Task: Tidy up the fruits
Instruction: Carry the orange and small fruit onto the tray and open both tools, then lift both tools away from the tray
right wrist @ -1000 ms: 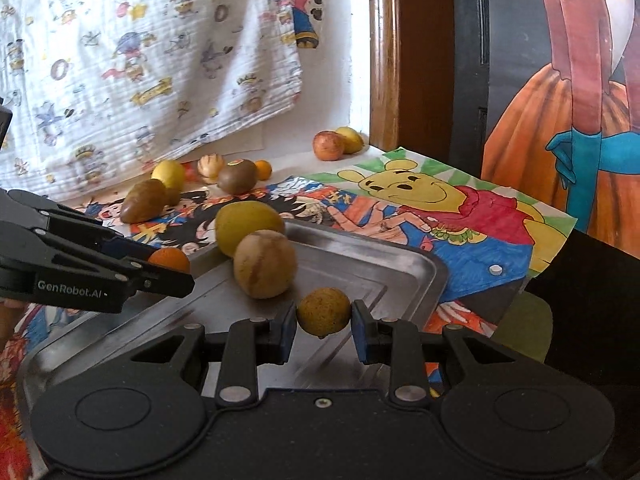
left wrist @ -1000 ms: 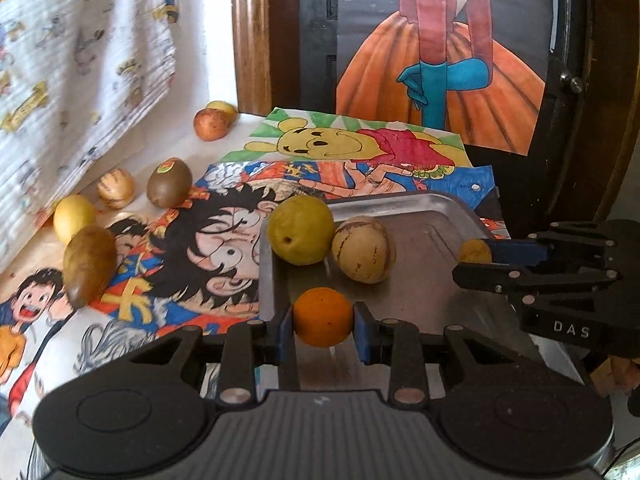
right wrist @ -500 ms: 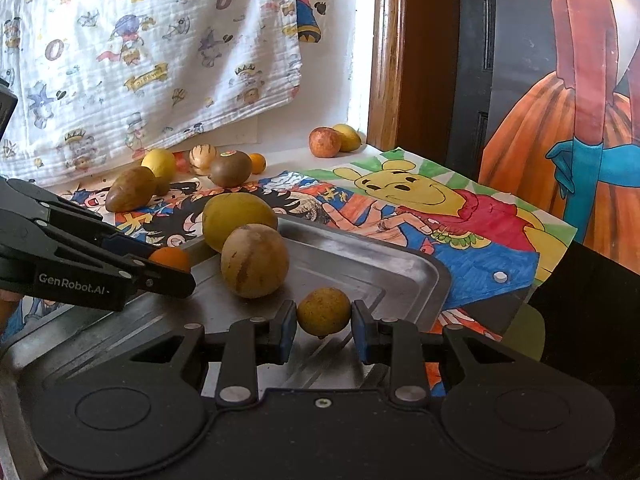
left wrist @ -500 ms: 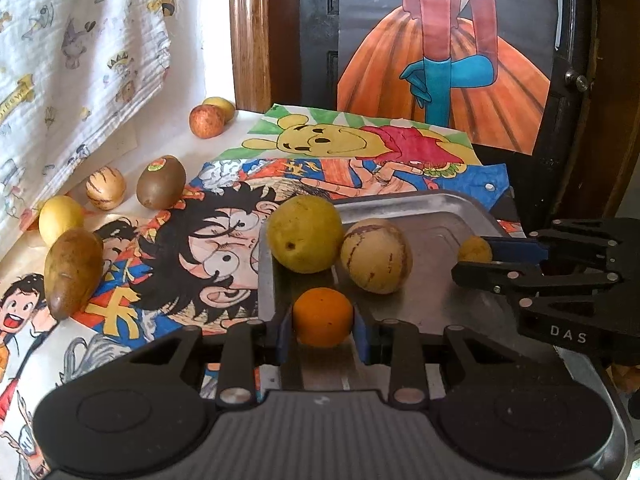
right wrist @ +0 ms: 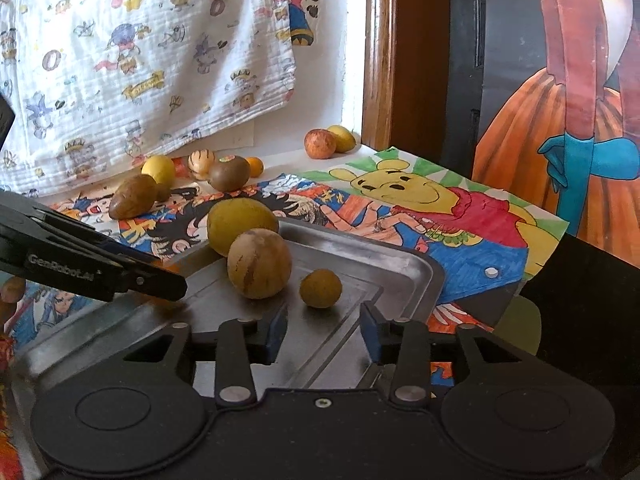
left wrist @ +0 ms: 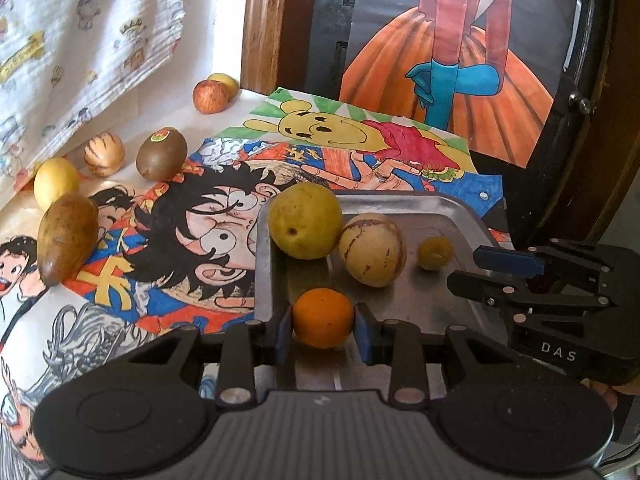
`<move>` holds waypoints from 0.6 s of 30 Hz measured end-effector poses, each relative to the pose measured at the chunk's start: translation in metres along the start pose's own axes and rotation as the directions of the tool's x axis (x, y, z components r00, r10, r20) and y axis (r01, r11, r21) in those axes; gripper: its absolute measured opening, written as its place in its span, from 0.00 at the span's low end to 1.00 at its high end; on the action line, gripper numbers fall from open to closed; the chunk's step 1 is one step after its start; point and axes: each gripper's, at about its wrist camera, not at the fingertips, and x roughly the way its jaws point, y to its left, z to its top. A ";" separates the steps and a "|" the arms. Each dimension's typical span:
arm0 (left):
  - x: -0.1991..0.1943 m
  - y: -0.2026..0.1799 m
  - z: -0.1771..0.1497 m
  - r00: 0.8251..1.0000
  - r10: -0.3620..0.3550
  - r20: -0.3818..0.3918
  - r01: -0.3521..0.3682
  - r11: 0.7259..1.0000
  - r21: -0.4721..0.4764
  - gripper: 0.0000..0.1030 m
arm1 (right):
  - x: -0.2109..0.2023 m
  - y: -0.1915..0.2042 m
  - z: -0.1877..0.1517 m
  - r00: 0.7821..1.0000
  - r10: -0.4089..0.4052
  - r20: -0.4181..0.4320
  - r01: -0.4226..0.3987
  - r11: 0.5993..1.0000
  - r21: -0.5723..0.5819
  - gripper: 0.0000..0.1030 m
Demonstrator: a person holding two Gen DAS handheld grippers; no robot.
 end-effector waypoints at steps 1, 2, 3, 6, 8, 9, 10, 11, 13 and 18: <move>-0.004 0.001 0.000 1.000 -0.003 0.004 0.003 1.000 -0.007 0.40 | -0.004 0.000 0.001 1.000 -0.002 0.003 0.002 1.000 0.005 0.49; -0.007 0.002 0.000 1.000 -0.003 0.011 0.004 1.000 -0.010 0.52 | -0.008 0.000 0.002 1.000 -0.004 0.006 0.004 1.000 0.012 0.52; -0.012 0.002 0.000 1.000 0.005 0.021 -0.005 1.000 -0.012 0.60 | -0.012 0.001 0.002 1.000 -0.006 0.010 0.006 1.000 0.021 0.58; -0.030 0.006 -0.001 0.997 0.026 0.069 -0.024 0.999 -0.021 0.75 | -0.025 0.004 0.002 1.000 -0.008 0.015 0.008 0.999 0.042 0.69; -0.039 0.010 0.000 0.997 0.026 0.078 -0.024 0.999 -0.032 0.79 | -0.034 0.009 0.003 1.000 -0.011 0.018 0.011 0.999 0.041 0.74; -0.044 0.012 -0.001 0.996 0.029 0.082 -0.026 0.999 -0.040 0.82 | -0.039 0.013 0.003 1.000 -0.015 0.022 0.014 0.999 0.040 0.78; -0.050 0.014 -0.001 0.995 0.033 0.089 -0.028 0.998 -0.049 0.87 | -0.044 0.015 0.004 0.999 -0.016 0.028 0.015 0.999 0.039 0.82; -0.056 0.016 -0.003 0.994 0.036 0.099 -0.031 0.998 -0.059 0.92 | -0.050 0.018 0.005 0.999 -0.016 0.035 0.015 0.999 0.040 0.84; -0.068 0.020 -0.006 0.992 0.034 0.125 -0.025 0.997 -0.077 1.00 | -0.062 0.025 0.007 0.999 -0.019 0.049 0.017 0.999 0.044 0.93; -0.094 0.030 -0.016 0.989 0.023 0.148 -0.003 0.990 -0.138 1.00 | -0.092 0.043 0.012 0.996 -0.025 0.084 0.019 0.998 0.067 0.99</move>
